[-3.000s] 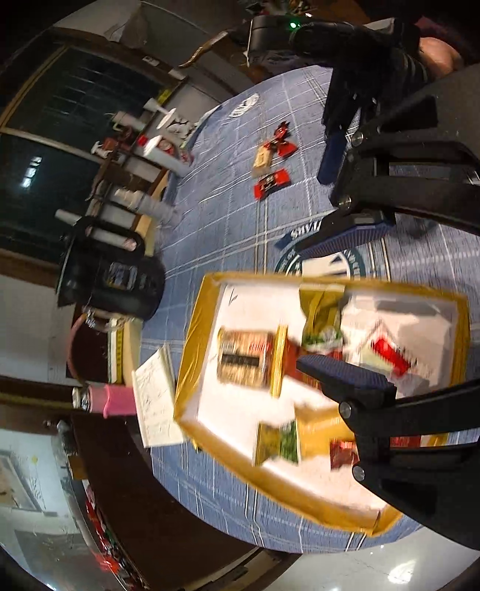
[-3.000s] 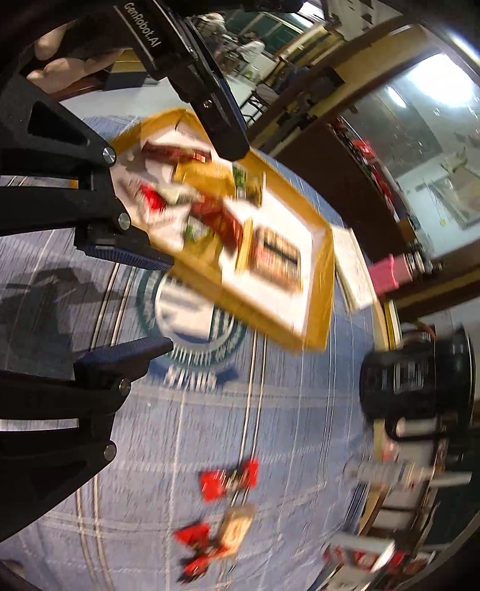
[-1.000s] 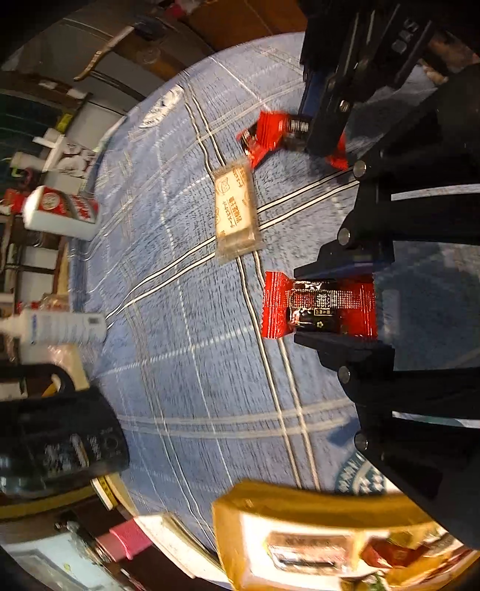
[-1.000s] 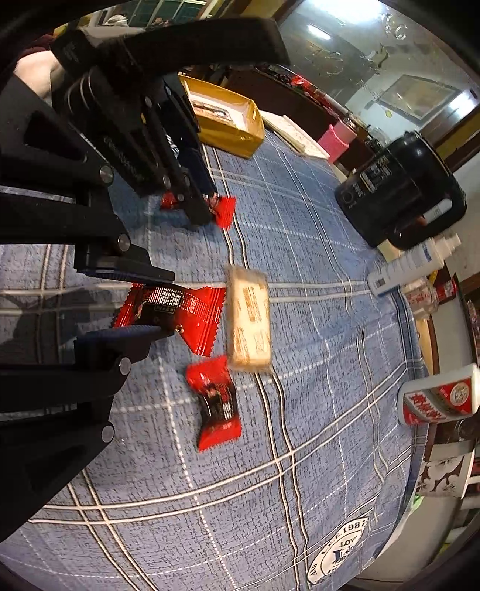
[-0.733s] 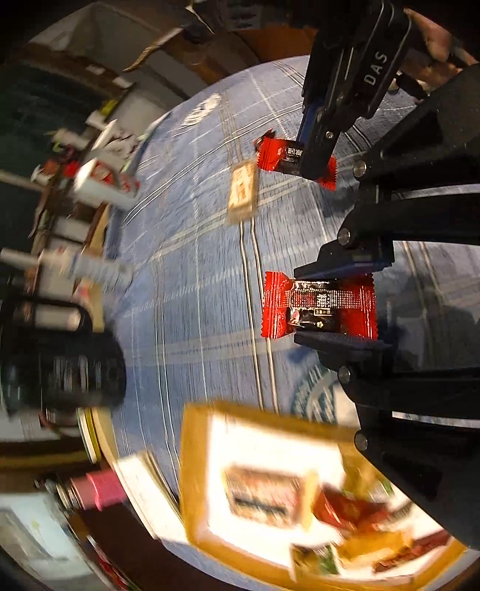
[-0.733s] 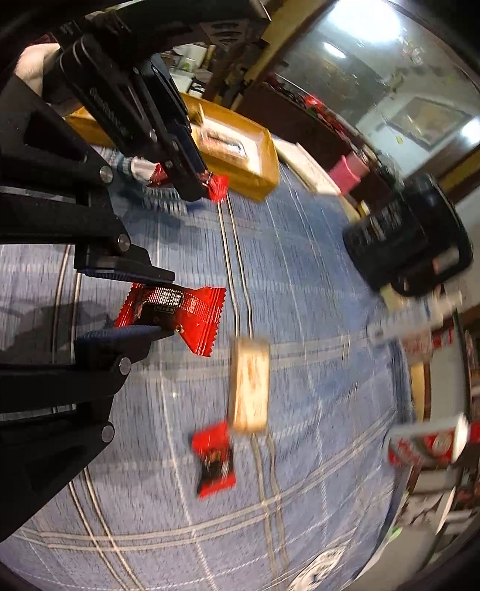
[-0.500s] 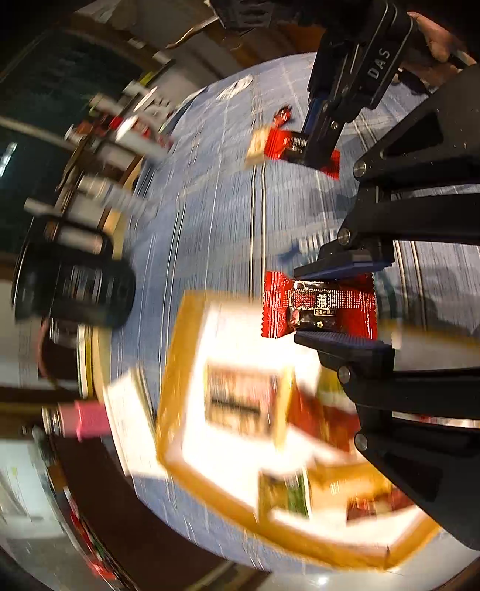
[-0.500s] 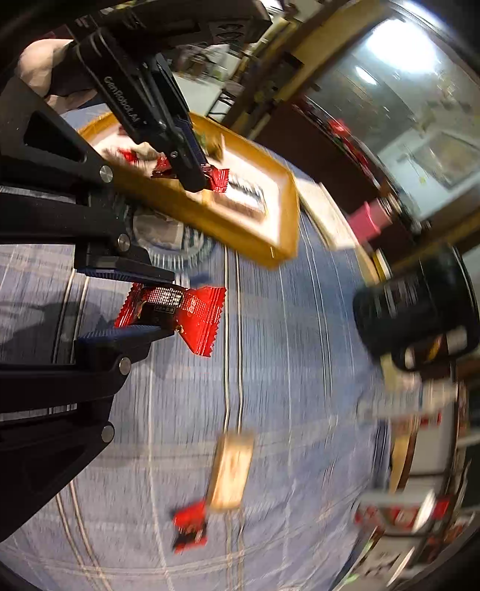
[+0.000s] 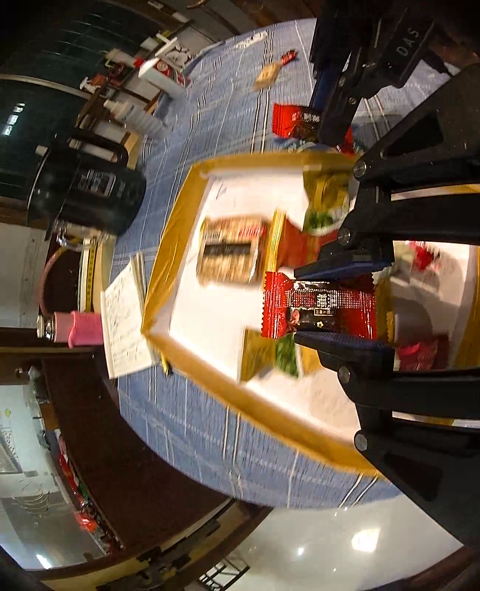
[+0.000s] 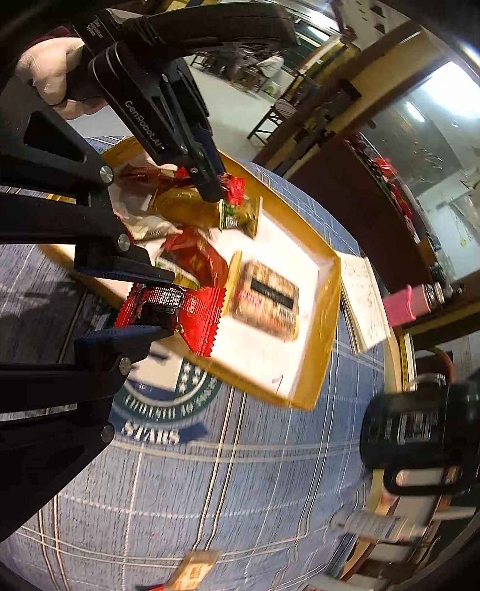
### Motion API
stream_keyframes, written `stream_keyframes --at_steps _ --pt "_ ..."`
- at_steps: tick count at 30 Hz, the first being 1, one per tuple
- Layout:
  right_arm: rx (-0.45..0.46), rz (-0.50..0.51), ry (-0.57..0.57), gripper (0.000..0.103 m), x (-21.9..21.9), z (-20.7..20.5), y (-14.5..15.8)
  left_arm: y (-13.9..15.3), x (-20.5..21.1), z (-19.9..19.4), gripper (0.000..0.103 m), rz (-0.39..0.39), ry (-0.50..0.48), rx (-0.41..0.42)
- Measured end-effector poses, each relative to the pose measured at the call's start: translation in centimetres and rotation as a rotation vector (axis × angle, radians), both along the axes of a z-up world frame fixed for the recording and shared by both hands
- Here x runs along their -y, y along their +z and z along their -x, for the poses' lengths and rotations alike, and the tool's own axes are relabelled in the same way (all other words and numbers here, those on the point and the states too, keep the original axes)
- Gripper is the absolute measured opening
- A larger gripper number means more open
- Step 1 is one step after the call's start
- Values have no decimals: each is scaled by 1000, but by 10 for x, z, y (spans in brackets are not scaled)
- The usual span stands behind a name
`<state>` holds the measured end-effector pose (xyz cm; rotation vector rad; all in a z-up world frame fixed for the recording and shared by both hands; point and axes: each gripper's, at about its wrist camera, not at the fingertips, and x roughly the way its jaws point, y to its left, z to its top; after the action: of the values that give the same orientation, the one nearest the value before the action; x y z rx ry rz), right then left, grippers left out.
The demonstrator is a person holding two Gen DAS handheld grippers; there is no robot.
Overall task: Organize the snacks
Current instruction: 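Carry both red candies into the tray and release them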
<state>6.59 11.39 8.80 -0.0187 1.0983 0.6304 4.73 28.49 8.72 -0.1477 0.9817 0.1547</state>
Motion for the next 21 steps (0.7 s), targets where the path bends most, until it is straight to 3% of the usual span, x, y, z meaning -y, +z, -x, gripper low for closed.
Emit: stream_keyframes --at_steps 13,21 --pt "-10 25 28 21 -54 -24 -13 -4 -21 -33 25 -116 -23 -18" --pt "-33 26 17 21 -71 -39 -32 -20 -23 -51 25 -143 -36 -58"
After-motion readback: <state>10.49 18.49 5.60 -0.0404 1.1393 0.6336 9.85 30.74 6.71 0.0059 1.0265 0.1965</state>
